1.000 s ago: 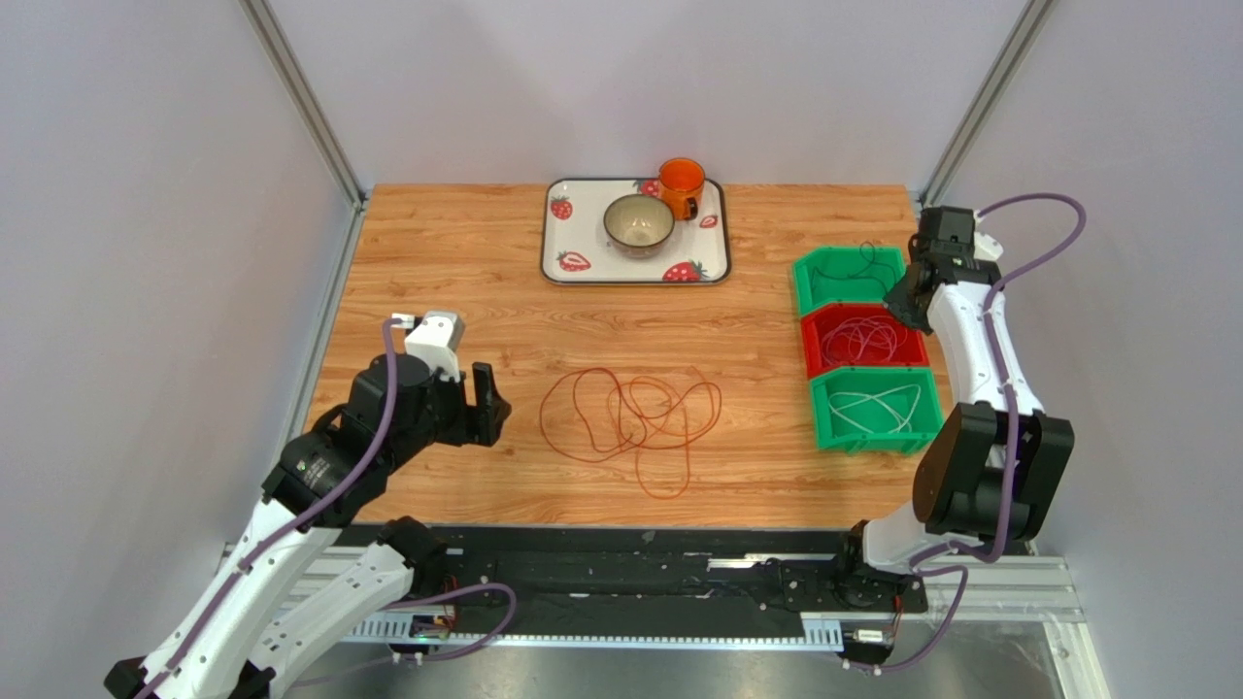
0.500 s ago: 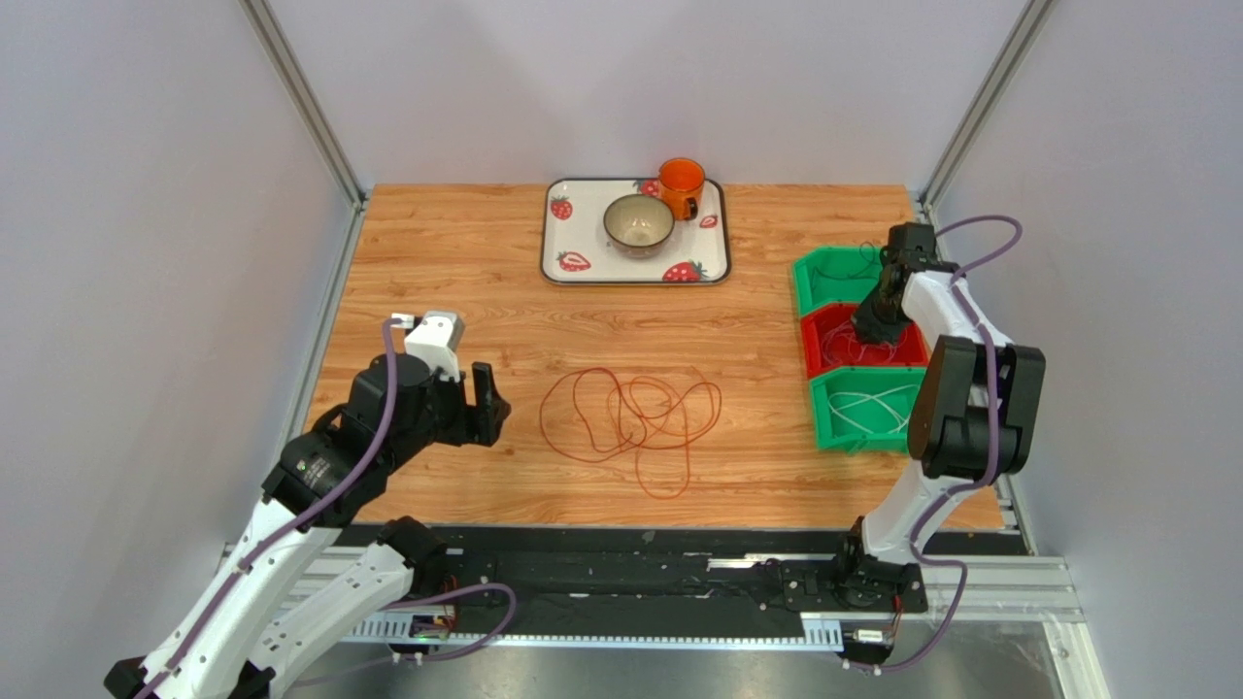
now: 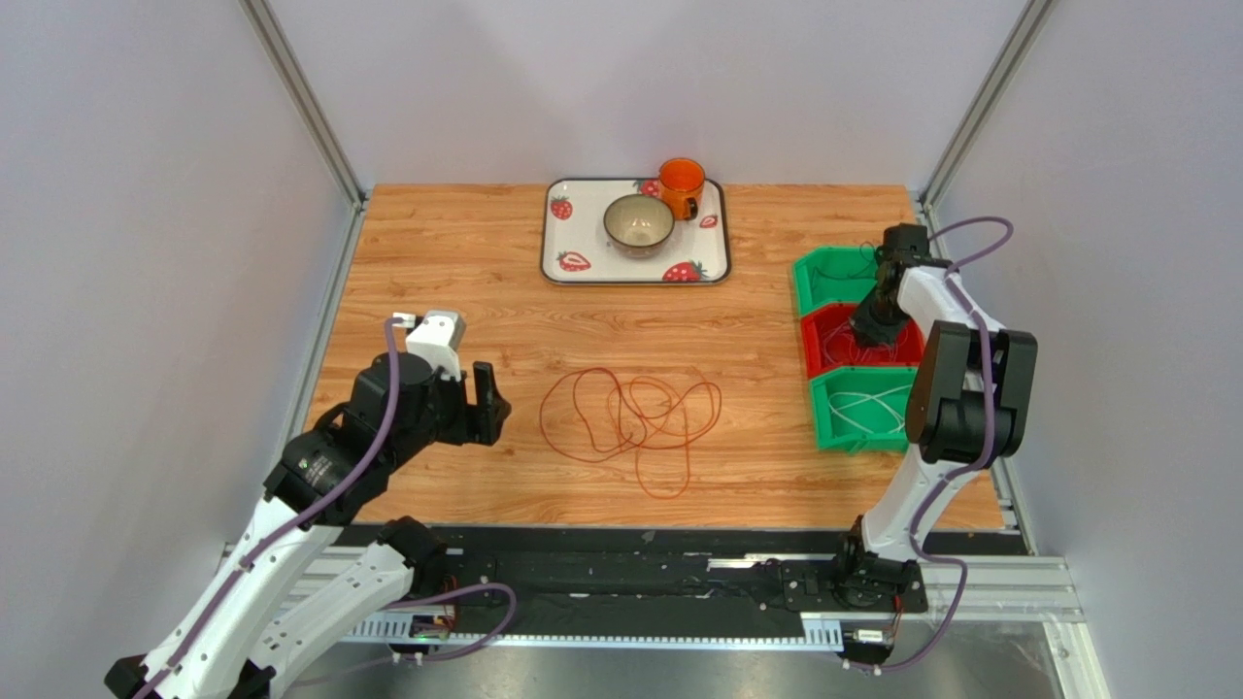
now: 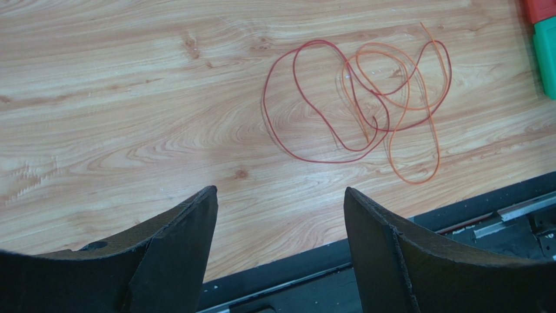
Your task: Untangle the cables
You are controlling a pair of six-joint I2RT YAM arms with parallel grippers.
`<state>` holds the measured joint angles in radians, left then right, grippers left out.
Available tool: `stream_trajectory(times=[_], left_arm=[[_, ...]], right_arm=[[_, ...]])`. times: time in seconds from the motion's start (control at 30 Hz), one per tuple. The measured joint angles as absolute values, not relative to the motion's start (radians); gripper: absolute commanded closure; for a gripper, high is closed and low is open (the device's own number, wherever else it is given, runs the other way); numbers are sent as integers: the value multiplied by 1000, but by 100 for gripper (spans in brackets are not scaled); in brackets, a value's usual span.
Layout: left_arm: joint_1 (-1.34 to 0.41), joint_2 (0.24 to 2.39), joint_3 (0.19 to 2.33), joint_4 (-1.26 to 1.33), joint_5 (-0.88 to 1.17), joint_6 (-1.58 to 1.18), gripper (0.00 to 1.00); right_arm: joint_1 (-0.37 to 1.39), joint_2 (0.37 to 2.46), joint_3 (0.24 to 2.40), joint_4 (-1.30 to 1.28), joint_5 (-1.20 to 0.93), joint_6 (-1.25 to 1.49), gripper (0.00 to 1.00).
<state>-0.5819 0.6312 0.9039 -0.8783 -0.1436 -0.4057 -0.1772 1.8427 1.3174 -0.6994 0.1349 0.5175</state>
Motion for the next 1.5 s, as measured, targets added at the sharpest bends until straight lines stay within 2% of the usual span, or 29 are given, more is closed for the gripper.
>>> stream_trajectory(times=[0.13,0.37,0.47,0.63,0.87,1.0,1.2,1.33,1.5], left_arm=[[-582,631,904,-878,-144,-406,21],[-582,631,904,-878,-144,-406,20],[-582,631,904,-878,-143,-406,18],[-582,631,904,-878,-141,-403,7],[-582,631,904,-875,-113,-400,4],[-582,674,905,-868,-85,-408,4],[-584,797,868,-748,-36,-494,4],[-606,888,817,-645,-28,-551,9],[-640,1042,793,-481,-57,-570,11]], right_arm=[[-177,1799,1349,-731,123,512,99],[-142,1615,1385,-778,100,489,74],[-75,1540,1387,-791,95,466,70],[126,1457,1386,-809,91,438,66],[298,1396,1259,-793,54,440,64],[374,1390,1157,-767,21,452,63],[544,1477,1143,-736,24,466,60],[621,1552,1143,-717,34,484,59],[659,1637,1145,-708,60,548,53]])
